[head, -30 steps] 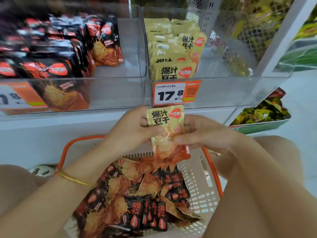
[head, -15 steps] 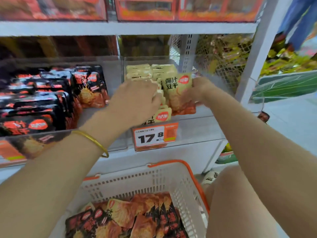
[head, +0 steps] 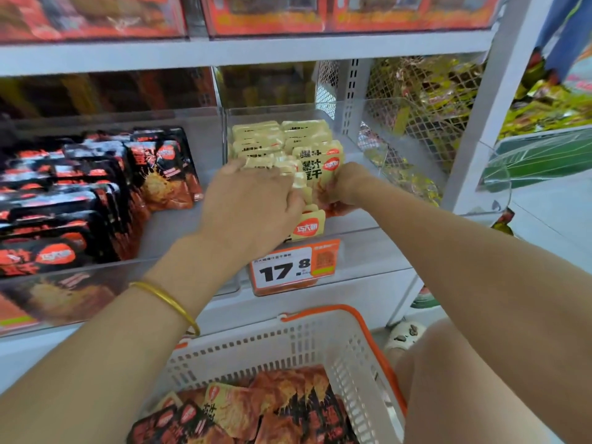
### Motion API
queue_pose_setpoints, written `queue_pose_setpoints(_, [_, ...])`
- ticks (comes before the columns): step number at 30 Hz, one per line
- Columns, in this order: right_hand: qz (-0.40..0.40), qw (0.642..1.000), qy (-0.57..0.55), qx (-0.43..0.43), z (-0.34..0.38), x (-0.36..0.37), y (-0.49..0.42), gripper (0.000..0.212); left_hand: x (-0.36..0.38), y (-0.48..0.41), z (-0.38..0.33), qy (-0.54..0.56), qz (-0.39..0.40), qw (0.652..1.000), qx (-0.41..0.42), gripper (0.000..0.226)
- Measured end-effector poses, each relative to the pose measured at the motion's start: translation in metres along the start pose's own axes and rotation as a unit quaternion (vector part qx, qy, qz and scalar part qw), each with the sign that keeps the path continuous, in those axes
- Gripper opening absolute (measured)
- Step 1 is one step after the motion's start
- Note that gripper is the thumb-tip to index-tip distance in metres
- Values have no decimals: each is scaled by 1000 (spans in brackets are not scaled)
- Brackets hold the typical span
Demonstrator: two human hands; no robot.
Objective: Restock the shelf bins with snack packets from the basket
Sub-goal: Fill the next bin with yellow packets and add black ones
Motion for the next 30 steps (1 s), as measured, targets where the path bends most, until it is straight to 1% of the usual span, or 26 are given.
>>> queue_pose_setpoints(2, [3, 1000, 12, 9, 1, -6, 12, 20, -5, 1, -1, 42, -8, 999, -2, 67])
queue_pose_setpoints(3, [3, 999, 40, 9, 2, -12, 21, 25, -9, 3, -1, 75, -21, 997, 1, 62])
queue_pose_setpoints(4, [-14, 997, 77, 2, 4, -20, 31, 30, -15, 7, -1, 113, -42, 993, 5, 56])
queue_pose_setpoints(5, [-53, 992, 115, -17, 5, -27, 43, 31, -21, 15, -1, 152, -76, 985, 7, 51])
queue_pose_setpoints(6, [-94, 986, 128, -49, 6, -34, 61, 27, -26, 27, -2, 182, -120, 976, 11, 47])
queue_pose_setpoints(7, [-124, 983, 96, -92, 6, -38, 83, 22, -30, 43, -4, 204, -164, 965, 20, 43])
queue_pose_setpoints(8, [-130, 982, 34, -133, 3, -40, 109, 19, -29, 61, -6, 222, -199, 954, 34, 38])
queue_pose_setpoints(9, [-111, 979, -22, -167, 0, -38, 136, 17, -24, 80, -8, 237, -215, 946, 47, 33])
queue_pose_setpoints(10, [-67, 978, -59, -188, -4, -31, 160, 15, -15, 99, -11, 249, -208, 944, 60, 30])
queue_pose_setpoints(11, [-3, 978, -71, -195, -11, -19, 174, 14, -3, 117, -14, 258, -180, 946, 74, 29])
queue_pose_setpoints(12, [64, 978, -64, -186, -18, -1, 182, 13, 13, 132, -16, 261, -136, 952, 89, 28])
queue_pose_setpoints(13, [134, 977, -25, -165, -27, 21, 182, 9, 32, 145, -17, 259, -81, 957, 99, 28])
queue_pose_setpoints(14, [196, 970, 48, -138, -37, 48, 173, 4, 52, 156, -18, 252, -18, 962, 104, 30])
queue_pose_setpoints(15, [246, 952, 142, -116, -49, 77, 161, 4, 70, 165, -20, 242, 46, 964, 105, 32])
queue_pose_setpoints(16, [291, 921, 240, -102, -63, 107, 150, 9, 88, 172, -21, 234, 106, 960, 107, 35])
queue_pose_setpoints(18, [377, 833, 397, -75, -97, 163, 136, 22, 115, 185, -26, 229, 193, 948, 113, 36])
queue_pose_setpoints(19, [426, 793, 434, -36, -113, 183, 137, 25, 124, 190, -27, 225, 214, 944, 113, 33])
queue_pose_setpoints(20, [466, 766, 444, -2, -133, 200, 140, 32, 130, 194, -28, 223, 225, 942, 110, 30])
queue_pose_setpoints(21, [498, 743, 443, 55, -152, 212, 145, 49, 135, 196, -28, 222, 233, 941, 104, 29])
queue_pose_setpoints(22, [521, 722, 446, 96, -170, 220, 149, 61, 138, 198, -27, 224, 234, 941, 98, 29])
queue_pose_setpoints(23, [533, 702, 457, 123, -183, 225, 154, 65, 139, 197, -27, 226, 235, 941, 91, 29])
queue_pose_setpoints(24, [540, 687, 468, 129, -195, 229, 157, 64, 140, 197, -26, 230, 238, 940, 86, 29])
queue_pose_setpoints(25, [538, 686, 471, 134, -202, 231, 158, 61, 141, 197, -26, 234, 241, 938, 81, 29])
queue_pose_setpoints(28, [523, 701, 464, 139, -202, 234, 158, 42, 142, 197, -24, 238, 248, 936, 70, 28])
queue_pose_setpoints(29, [515, 708, 465, 132, -198, 233, 157, 39, 142, 197, -24, 236, 249, 937, 67, 28])
queue_pose_setpoints(30, [495, 726, 459, 132, -196, 230, 152, 39, 141, 197, -26, 238, 249, 937, 64, 27])
Point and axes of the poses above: each hand's wrist, its own y-axis away from the middle knuckle, its own x-axis out of the palm, z = x × y, the point moved 1 cm from there along -y, towards the middle knuckle, and after that the axes turned 3 degrees about z, right-handed, at the moved point
